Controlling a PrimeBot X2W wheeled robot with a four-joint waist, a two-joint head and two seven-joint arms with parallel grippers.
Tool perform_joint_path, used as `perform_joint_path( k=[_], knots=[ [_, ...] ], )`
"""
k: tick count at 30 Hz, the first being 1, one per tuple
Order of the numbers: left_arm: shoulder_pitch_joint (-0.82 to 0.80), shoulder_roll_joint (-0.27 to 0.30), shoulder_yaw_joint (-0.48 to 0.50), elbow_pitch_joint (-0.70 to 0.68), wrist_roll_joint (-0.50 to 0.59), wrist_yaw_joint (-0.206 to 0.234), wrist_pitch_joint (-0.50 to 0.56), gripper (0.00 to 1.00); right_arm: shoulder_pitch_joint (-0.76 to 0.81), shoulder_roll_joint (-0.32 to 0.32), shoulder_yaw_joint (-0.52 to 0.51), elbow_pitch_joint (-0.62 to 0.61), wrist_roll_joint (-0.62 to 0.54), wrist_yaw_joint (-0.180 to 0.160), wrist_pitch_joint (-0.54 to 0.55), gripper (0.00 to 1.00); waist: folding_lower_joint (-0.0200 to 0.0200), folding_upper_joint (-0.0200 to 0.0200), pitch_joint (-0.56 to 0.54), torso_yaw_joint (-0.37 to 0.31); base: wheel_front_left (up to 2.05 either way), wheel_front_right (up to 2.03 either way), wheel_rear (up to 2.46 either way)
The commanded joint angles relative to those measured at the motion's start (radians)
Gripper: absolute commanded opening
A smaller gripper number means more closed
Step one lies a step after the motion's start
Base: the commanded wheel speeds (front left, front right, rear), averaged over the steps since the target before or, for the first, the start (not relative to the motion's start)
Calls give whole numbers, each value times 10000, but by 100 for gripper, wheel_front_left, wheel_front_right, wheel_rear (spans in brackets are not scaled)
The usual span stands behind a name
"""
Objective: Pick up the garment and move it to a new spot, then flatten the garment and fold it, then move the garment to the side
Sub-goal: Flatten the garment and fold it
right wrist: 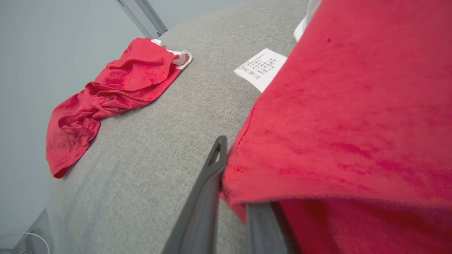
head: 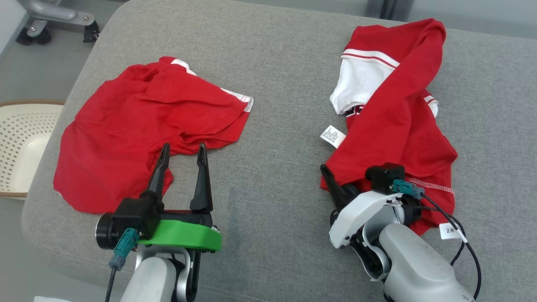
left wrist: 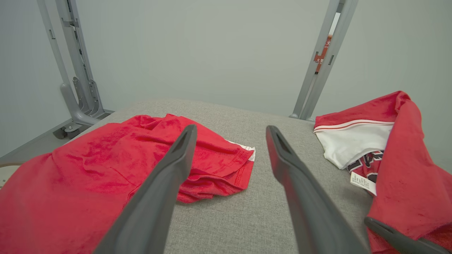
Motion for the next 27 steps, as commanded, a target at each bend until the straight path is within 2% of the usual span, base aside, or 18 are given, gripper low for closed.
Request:
perform_joint_path(
  k=[1,7,13,16,19,23,27],
  knots=[
    [-100,9,55,25,-38,24,-7,100,-94,-27,109,-80,48,3,-114,0,0,0,-91,-326,0,0,0],
    [-29,12,238,90,25,-21,-5,100,-149,-126,-141,-1141,277,3,-144,0,0,0,-360,-1187,0,0,0],
    [-10,13,376,80,79,-95,-5,100,-341,-1459,-1396,-3557,1198,3,1246,0,0,0,-476,-2070,0,0,0],
    [-212,13,317,38,46,-122,-5,100,-720,-2477,-2449,-4363,1336,4,2214,0,0,0,-336,-2292,0,0,0],
    [-438,16,180,-42,-58,-92,-6,100,-1322,-3239,-3531,-4446,1153,4,2993,0,0,0,-2,-2297,0,0,0],
    [-719,18,-105,-85,-191,-81,-6,100,-2175,-3933,-4399,-4045,845,4,3651,0,0,0,456,-2089,0,0,0],
    [-933,18,-267,-37,-251,-30,-6,100,-3206,-4504,-5066,-3170,211,4,3590,0,0,0,897,-1789,0,0,0]
  ],
)
